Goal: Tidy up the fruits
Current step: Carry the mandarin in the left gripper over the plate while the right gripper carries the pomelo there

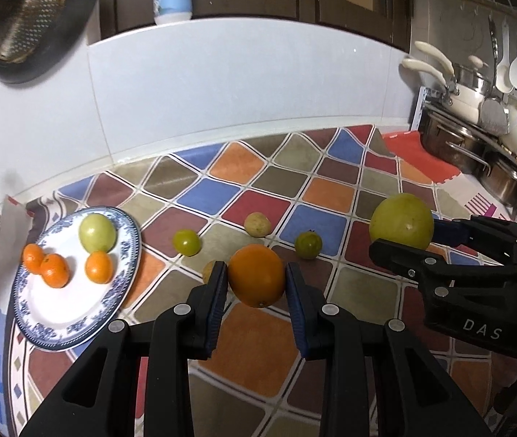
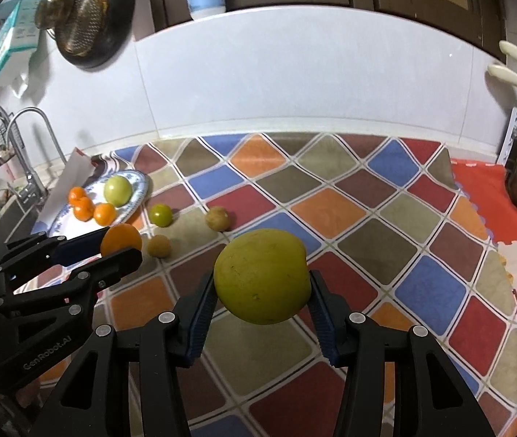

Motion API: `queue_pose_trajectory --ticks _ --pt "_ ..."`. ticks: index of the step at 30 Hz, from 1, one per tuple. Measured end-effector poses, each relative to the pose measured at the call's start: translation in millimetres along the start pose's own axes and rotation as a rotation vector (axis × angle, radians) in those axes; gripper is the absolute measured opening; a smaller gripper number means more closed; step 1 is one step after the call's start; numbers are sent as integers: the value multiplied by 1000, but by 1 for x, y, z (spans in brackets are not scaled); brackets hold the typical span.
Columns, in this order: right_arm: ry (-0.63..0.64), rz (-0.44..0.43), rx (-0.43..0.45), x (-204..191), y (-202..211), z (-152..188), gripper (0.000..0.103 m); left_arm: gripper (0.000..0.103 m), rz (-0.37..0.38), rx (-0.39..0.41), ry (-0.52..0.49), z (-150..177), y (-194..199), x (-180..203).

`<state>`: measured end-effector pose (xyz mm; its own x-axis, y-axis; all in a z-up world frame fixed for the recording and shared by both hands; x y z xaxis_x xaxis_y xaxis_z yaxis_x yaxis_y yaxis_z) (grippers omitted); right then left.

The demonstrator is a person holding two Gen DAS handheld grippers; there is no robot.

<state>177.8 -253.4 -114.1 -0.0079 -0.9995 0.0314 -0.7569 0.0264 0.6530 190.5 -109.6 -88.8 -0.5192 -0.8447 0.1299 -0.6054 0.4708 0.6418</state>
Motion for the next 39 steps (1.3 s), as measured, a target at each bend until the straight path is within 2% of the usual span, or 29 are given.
queue_pose_trajectory --ticks 18,39 --pt "24 -49 73 -39 62 4 50 32 -34 90 2 13 75 -6" --pt "34 -102 148 -116 94 -4 50 32 -95 160 -10 26 151 -62"
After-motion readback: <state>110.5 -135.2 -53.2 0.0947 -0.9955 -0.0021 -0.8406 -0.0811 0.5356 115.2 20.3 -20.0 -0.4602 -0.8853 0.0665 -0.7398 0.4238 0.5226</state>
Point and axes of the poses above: each gripper's, at about its wrist camera, not at the fingertips, and y roughly against the way its jaws point, x to its right, z to its underside, the point moved 3 cm from there along -y, roughly the way its jaws point, and after that the axes turned 13 degrees about z, right-handed, at the moved point
